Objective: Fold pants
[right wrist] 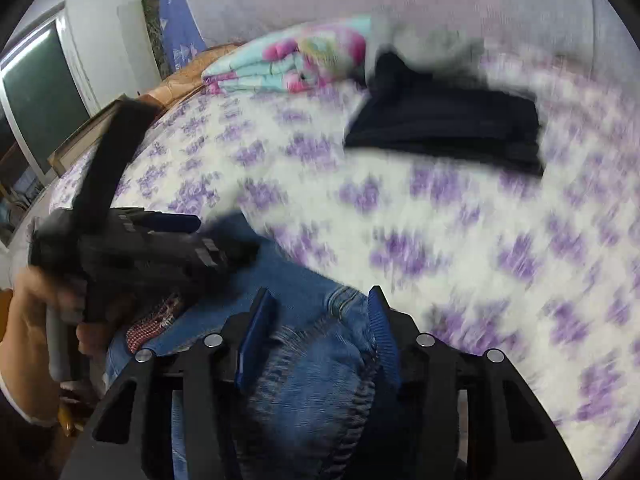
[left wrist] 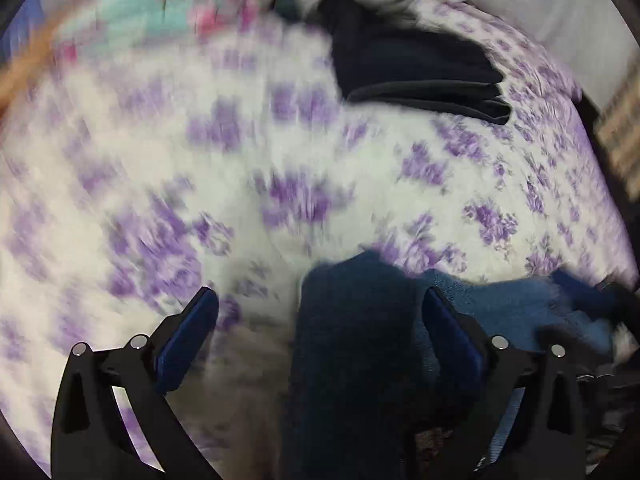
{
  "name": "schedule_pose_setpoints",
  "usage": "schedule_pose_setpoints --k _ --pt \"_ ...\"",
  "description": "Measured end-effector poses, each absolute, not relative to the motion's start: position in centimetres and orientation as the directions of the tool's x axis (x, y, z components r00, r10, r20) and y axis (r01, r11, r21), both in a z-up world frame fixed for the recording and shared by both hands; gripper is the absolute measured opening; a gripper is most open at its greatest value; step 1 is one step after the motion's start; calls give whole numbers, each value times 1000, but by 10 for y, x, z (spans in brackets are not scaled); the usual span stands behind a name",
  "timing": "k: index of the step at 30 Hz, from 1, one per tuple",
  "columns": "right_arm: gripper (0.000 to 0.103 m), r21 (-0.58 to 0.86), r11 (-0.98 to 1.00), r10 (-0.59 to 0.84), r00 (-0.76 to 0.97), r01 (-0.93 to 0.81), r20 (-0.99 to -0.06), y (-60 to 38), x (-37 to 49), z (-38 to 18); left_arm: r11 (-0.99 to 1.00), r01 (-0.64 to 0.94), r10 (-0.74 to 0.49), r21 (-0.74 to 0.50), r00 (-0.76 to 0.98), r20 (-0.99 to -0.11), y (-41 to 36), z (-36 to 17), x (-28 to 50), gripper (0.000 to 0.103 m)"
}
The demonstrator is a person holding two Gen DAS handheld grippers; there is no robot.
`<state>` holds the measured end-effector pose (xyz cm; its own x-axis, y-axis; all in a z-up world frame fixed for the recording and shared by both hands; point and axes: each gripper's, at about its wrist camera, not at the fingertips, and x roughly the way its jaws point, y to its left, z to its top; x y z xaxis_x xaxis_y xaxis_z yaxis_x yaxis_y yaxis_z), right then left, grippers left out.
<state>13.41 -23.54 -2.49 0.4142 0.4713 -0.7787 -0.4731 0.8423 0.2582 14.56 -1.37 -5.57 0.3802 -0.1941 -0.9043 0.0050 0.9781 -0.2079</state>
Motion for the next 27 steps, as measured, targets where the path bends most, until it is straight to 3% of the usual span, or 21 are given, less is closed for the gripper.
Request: schedule_pose_setpoints --k 4,8,11,17,21,27 --pt "54 366 801 566 400 -474 -721 -262 120 -11 983 62 -186 -176 385 -904 -19 -42 136 99" --pt "86 512 733 677 412 -448 -610 -305 88 15 966 44 -251 -254 391 -885 8 -22 109 98" --pt "95 545 738 675 414 -398 -611 -338 67 15 980 2 -186 -201 387 -903 26 -21 86 98" --pt "96 728 656 754 184 -196 -630 -344 66 -52 974 -14 -204 -224 359 -911 27 -37 67 98" --pt "100 784 596 801 195 -174 -566 -331 69 -61 968 -28 -225 -250 350 -909 24 -38 64 98" --pt "100 764 638 765 203 -102 -612 -312 82 -57 968 -20 -230 -252 342 -911 23 -40 65 99"
